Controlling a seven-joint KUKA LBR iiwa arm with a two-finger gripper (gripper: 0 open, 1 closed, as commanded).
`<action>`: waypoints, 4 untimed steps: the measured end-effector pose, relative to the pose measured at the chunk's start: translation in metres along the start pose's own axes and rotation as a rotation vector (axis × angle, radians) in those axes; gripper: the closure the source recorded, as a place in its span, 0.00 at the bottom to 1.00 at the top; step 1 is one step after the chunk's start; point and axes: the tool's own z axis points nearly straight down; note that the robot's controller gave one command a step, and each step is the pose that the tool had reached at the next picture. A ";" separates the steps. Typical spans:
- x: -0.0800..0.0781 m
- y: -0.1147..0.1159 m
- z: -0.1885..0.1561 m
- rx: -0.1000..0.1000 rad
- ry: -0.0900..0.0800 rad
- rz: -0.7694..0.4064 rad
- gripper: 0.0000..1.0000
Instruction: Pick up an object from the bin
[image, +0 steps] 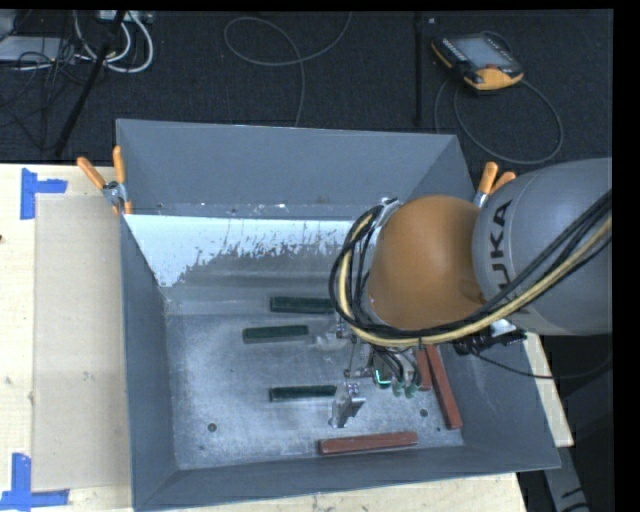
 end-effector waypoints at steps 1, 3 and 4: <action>-0.002 0.000 -0.004 -0.001 -0.008 0.002 0.00; -0.027 -0.005 0.091 -0.003 -0.012 0.021 1.00; -0.015 0.000 -0.107 0.000 -0.007 0.126 1.00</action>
Offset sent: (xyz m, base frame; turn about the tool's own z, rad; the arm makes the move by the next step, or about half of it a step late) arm 0.0239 -0.0066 -0.0944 0.0198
